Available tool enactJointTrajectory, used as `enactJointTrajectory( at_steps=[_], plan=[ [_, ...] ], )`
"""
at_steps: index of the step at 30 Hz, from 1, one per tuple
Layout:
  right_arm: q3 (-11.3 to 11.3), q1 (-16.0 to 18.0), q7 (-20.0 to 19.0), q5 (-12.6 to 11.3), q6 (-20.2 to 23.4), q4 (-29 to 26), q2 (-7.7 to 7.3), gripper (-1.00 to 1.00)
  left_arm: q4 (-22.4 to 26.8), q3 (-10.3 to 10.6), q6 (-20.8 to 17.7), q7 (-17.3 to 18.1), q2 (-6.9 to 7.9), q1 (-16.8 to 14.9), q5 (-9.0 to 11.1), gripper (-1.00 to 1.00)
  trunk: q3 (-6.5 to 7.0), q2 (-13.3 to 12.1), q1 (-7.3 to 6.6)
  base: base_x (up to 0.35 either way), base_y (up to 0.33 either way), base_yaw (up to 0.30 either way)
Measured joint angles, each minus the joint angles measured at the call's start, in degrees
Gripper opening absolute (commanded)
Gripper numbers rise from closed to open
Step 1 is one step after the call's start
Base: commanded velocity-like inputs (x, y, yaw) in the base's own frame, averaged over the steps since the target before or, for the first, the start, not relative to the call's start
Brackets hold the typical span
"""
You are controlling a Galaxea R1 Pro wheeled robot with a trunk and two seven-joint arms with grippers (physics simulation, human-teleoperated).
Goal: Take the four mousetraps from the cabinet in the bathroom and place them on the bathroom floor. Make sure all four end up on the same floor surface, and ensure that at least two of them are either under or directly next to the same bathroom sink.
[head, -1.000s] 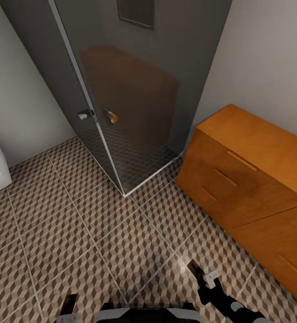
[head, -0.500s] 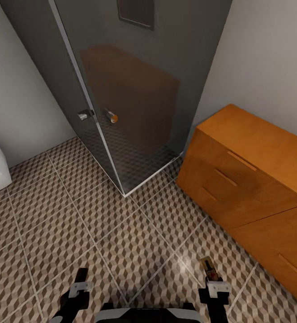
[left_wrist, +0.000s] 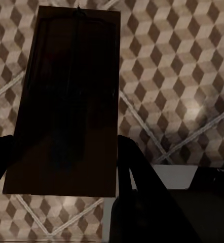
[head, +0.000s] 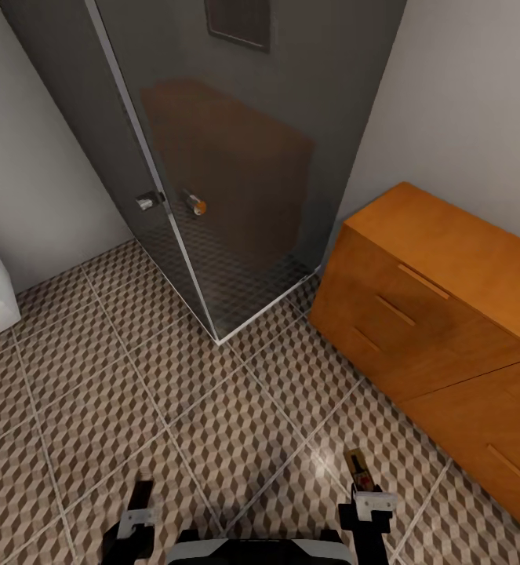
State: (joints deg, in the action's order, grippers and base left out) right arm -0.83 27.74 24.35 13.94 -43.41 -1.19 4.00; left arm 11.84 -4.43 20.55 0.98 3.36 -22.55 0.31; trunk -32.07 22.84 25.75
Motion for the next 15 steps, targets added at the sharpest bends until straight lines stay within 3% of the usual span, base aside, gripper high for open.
enactJointTrajectory(
  at_steps=[9,15],
  plan=[
    [0.0,0.0,0.0,0.0,0.0,0.1,0.18,-1.00,-6.1,0.1,0.2,-0.2,0.44,0.0,-0.1,-1.00,0.00,0.0,0.00,0.000,0.000,0.000],
    [0.0,0.0,0.1,-0.1,0.0,0.2,0.37,-1.00,-7.3,0.1,0.2,-0.2,1.00,0.0,-0.1,-1.00,0.35,0.0,0.00,0.000,0.000,0.000]
  ],
)
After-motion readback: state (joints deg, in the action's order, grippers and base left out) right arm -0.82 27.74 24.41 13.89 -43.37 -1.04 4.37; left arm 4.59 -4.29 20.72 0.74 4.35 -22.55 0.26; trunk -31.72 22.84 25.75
